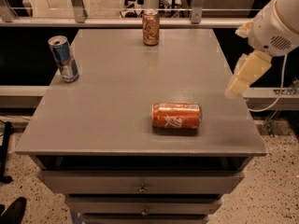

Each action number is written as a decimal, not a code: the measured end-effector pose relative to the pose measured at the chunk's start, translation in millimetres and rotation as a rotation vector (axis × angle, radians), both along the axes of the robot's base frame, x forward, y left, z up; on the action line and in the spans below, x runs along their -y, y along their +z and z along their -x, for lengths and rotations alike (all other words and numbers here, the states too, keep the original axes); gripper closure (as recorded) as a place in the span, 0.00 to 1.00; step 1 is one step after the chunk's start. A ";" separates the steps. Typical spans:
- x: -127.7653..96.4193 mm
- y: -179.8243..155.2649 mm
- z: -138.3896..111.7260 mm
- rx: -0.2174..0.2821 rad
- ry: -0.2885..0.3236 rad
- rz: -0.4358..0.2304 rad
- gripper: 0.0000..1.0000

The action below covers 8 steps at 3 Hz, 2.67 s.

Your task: Knock orange can over

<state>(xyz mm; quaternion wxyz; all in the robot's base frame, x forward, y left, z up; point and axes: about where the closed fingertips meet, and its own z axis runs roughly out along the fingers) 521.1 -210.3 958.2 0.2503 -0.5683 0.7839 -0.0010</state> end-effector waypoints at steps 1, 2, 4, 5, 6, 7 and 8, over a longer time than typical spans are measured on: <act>-14.7 -6.8 -64.2 0.063 -0.007 -0.131 0.00; -46.4 -18.0 -137.6 0.126 0.001 -0.292 0.00; -52.4 -25.8 -148.7 0.135 -0.004 -0.318 0.00; -58.0 -35.5 -178.0 0.161 -0.038 -0.409 0.00; -70.4 -42.9 -226.7 0.220 -0.077 -0.585 0.00; -77.9 -42.8 -253.7 0.253 -0.093 -0.678 0.00; -96.7 -40.8 -283.4 0.282 -0.098 -0.749 0.00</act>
Offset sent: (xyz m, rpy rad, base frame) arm 0.2099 0.0779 -0.0154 0.4654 -0.2118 0.0116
